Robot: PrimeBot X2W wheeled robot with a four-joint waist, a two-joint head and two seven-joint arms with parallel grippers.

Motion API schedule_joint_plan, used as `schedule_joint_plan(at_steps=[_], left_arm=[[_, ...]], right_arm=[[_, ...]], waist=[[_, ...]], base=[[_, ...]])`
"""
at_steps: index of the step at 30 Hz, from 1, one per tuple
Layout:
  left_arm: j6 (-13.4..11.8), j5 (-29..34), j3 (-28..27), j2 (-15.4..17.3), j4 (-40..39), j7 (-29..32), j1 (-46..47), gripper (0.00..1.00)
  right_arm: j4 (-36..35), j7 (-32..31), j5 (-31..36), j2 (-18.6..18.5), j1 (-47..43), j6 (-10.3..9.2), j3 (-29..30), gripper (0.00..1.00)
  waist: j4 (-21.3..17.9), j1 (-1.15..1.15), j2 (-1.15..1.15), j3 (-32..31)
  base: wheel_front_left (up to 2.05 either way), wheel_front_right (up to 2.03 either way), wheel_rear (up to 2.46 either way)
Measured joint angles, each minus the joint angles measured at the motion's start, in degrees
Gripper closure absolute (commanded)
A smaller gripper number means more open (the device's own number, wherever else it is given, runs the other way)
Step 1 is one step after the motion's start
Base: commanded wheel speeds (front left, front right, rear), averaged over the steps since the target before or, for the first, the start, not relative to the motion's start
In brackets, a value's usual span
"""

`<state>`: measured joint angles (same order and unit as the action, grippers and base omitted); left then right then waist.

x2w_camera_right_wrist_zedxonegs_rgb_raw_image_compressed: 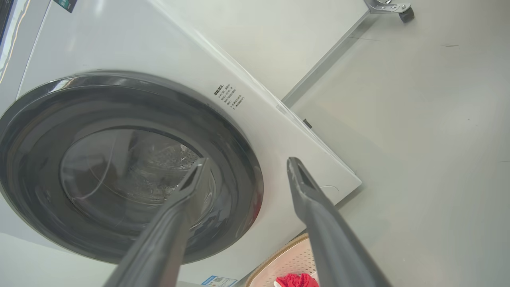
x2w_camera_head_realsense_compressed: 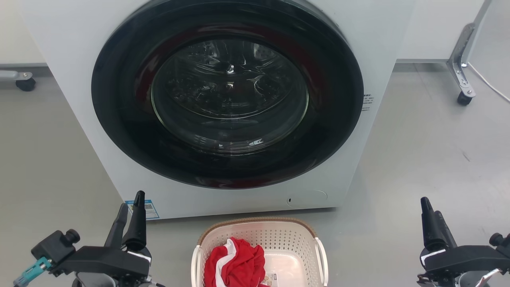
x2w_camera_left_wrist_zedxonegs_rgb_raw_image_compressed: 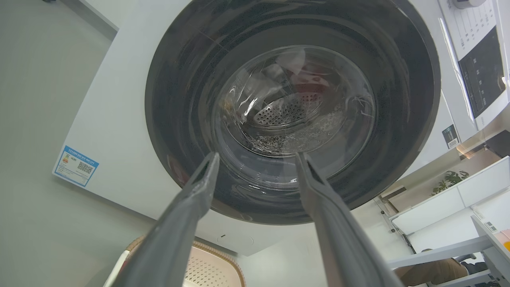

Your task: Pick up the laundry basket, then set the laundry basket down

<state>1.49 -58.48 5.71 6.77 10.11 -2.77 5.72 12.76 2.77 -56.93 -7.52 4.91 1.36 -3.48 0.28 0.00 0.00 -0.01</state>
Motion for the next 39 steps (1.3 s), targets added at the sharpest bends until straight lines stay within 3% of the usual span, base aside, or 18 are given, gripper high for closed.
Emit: schedule_joint_plan(at_steps=[18, 39], left_arm=[[-2.56, 16.11, 4.39, 1.85, -4.02, -3.48, 0.25, 0.00], [-5.56, 29.84, 7.70, 1.97, -5.60, -7.15, -0.56, 0.00]], right_arm=[[-4.31, 3.45, 16.80, -2.05, 0.34, -2.89, -4.11, 0.00], [-6.46, 7.67, 32.95, -3.04, -0.87, -5.67, -7.38, 0.00]], waist=[[0.09, 0.00, 0.00, -0.04], [0.09, 0.00, 0.00, -0.25]], base=[[0.00, 0.00, 0.00], [0.00, 0.00, 0.00]])
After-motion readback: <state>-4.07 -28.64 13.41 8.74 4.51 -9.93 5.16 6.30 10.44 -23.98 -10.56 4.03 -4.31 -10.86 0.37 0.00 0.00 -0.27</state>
